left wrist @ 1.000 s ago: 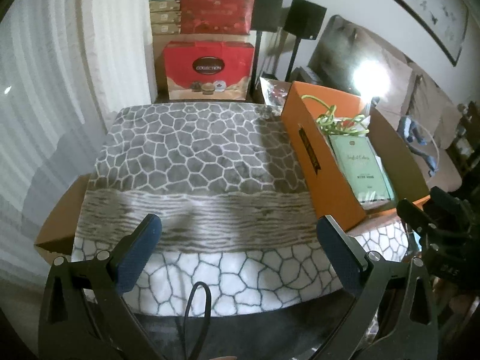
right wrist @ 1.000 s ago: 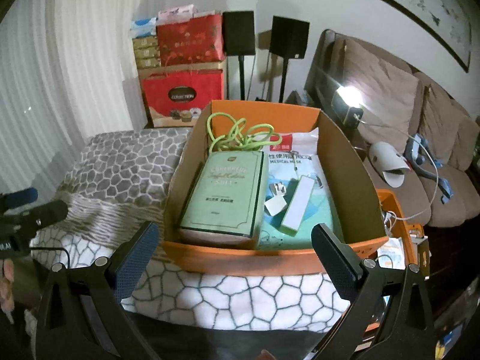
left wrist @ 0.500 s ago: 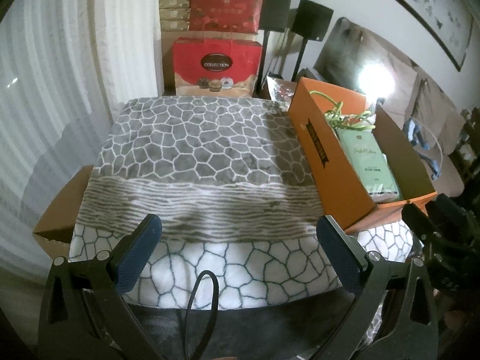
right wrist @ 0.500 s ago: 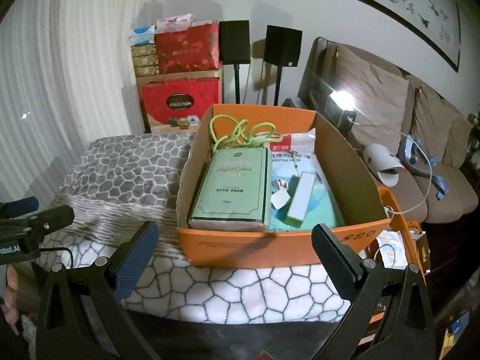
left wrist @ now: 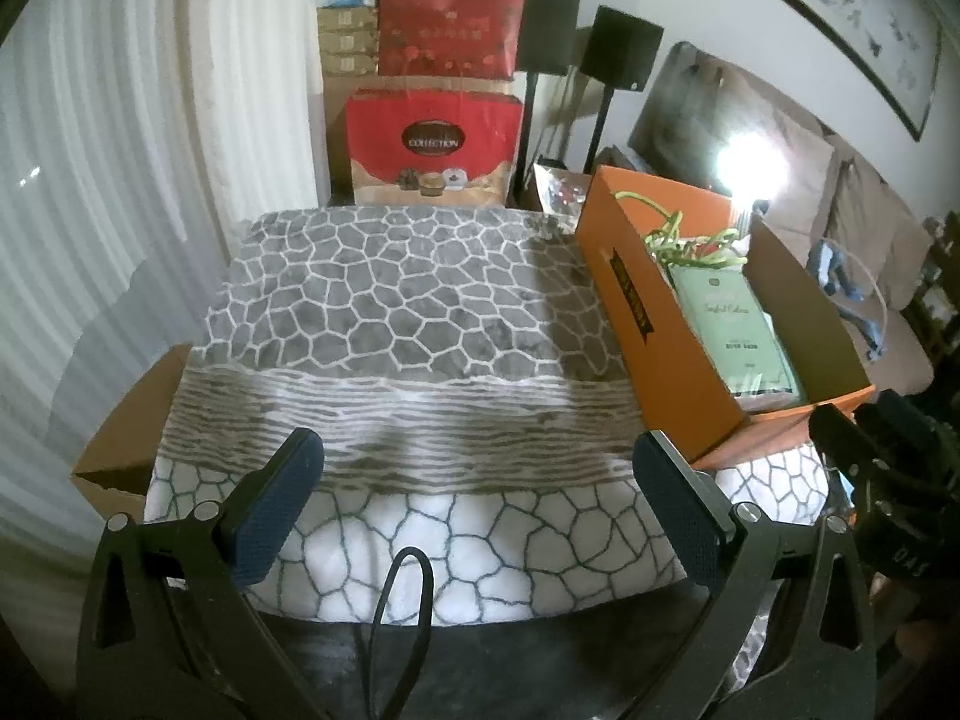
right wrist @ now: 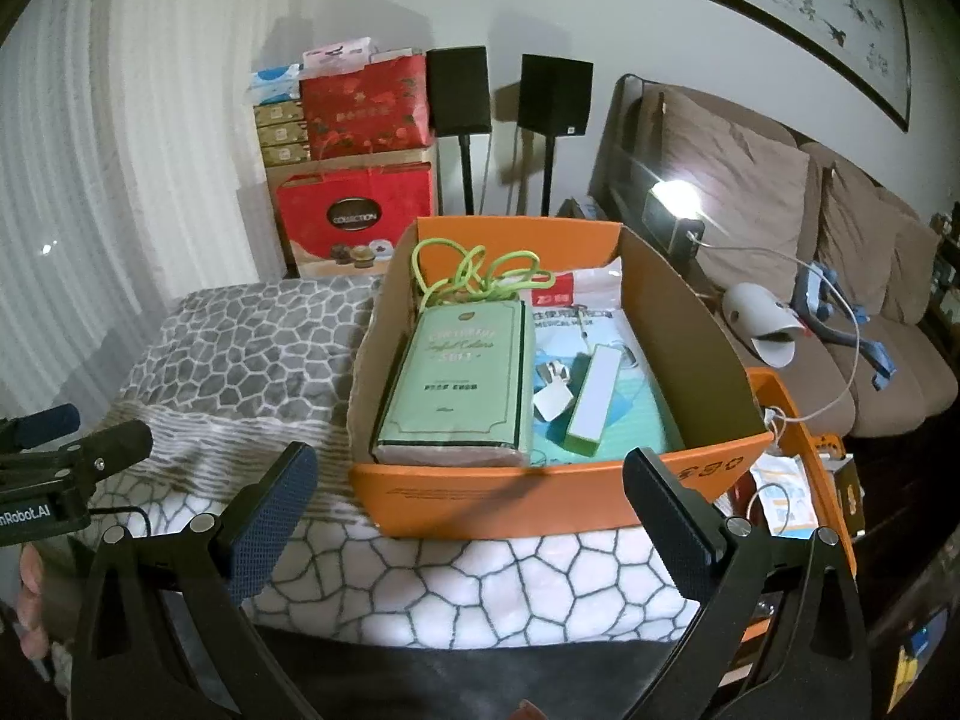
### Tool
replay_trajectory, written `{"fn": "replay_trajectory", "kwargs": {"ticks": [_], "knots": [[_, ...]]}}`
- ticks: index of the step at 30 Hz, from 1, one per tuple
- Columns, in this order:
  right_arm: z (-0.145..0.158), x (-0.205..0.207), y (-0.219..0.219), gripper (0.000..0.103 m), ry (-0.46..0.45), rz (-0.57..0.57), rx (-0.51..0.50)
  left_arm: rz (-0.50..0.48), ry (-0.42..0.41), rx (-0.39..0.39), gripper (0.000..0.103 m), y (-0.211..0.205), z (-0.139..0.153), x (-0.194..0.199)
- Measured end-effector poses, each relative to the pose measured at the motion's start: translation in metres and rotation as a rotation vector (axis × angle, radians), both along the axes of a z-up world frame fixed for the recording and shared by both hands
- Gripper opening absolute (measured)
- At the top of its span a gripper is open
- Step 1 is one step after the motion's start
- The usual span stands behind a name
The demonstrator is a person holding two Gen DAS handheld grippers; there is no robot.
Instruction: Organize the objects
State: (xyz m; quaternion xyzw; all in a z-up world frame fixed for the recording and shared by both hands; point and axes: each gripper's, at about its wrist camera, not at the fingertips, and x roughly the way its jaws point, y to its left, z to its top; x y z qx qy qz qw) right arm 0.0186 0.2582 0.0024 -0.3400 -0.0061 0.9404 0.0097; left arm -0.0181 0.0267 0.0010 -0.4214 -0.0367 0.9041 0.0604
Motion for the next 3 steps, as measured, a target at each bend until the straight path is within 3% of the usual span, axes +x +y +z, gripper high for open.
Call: {"fn": "replay_trajectory", "kwargs": {"ticks": [3], "knots": [[-0.0004,-0.0001,-0.0015,0.103,-0.007,0.0,0.003,-0.003,0.0,-0.01,0.103,0.0015,0.0006,0.0001]]}}
